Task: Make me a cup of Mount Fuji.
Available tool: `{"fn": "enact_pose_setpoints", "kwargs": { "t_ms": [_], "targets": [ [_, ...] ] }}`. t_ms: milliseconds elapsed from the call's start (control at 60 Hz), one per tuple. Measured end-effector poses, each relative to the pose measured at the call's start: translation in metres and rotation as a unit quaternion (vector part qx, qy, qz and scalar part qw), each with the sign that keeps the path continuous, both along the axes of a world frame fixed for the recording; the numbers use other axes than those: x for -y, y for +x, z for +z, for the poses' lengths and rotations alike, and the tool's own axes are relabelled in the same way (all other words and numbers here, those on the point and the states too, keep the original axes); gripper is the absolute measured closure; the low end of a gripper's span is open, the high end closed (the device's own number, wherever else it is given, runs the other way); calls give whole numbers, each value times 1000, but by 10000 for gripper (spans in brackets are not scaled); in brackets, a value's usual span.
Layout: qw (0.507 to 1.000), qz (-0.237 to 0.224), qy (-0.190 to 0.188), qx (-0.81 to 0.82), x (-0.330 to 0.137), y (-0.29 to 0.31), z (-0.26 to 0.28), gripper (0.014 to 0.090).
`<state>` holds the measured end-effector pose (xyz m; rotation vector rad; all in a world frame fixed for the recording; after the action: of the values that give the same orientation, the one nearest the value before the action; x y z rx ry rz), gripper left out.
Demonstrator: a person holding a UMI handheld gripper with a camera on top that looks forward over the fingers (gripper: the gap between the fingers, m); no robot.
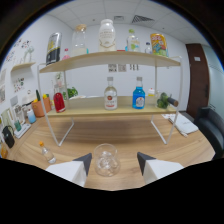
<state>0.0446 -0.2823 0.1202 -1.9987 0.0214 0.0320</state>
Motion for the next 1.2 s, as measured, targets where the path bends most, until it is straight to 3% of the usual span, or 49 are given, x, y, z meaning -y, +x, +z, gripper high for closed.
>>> {"fn": "enact_pose_setpoints", "kwargs": {
  "t_ms": [217,350,567,800,967,1200],
  "targets": [
    [996,-23,81,-1,-74,58,85,190],
    [994,-21,104,-9,-118,77,108,206],
    [997,9,76,7,-163,80,85,352],
    [998,13,59,24,-185,84,66,665],
    [999,12,50,12,-183,84,67,679],
    [997,10,70,9,-150,85,96,684]
  ]
}}
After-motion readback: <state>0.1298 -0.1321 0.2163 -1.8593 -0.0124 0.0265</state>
